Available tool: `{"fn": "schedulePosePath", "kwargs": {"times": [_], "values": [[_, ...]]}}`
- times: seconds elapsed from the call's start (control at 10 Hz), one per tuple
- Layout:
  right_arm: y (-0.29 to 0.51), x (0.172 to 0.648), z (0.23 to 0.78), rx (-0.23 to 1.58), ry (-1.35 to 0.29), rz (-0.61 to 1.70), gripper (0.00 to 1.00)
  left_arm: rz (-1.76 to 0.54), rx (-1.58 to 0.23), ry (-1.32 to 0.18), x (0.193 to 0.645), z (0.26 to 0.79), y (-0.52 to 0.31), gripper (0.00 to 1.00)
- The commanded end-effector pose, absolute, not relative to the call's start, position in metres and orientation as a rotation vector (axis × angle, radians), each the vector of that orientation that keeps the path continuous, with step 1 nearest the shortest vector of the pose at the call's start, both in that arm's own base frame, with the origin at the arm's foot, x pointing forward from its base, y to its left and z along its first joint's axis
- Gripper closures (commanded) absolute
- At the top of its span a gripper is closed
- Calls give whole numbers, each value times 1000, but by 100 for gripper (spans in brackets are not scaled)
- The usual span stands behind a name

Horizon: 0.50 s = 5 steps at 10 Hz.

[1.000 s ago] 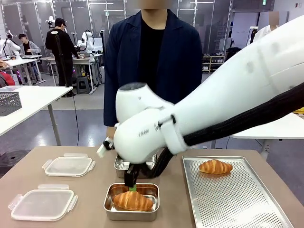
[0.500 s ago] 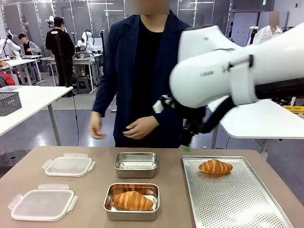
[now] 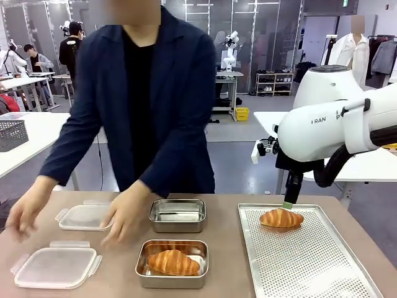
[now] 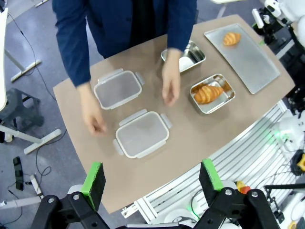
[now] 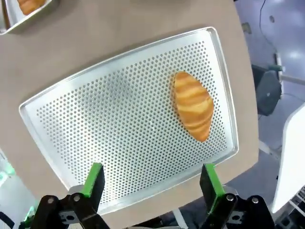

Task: Place the bread into the airtight container.
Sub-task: Pick up a Butter Roll and place it into an empty Airtight Container.

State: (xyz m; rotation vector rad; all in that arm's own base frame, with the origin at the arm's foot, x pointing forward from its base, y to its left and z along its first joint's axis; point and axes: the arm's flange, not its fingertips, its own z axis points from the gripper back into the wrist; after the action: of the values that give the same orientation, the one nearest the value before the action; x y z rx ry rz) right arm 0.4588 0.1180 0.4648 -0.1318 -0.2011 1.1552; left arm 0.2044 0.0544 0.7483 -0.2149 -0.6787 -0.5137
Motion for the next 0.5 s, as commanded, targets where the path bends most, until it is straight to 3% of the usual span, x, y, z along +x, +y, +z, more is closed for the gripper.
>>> {"fn": "schedulePosePath", "kwargs": {"times": [0.0,0.3,0.4], "values": [[134,458,475,-158,-217,1131,0,-528,-213,-675,203,750,54,0],[128,458,471,-139,-215,1157,0,-528,-213,-675,203,750,54,0],[113,481,469,-73,-241,1283,0,-528,-213,-675,203,750,54,0]]}}
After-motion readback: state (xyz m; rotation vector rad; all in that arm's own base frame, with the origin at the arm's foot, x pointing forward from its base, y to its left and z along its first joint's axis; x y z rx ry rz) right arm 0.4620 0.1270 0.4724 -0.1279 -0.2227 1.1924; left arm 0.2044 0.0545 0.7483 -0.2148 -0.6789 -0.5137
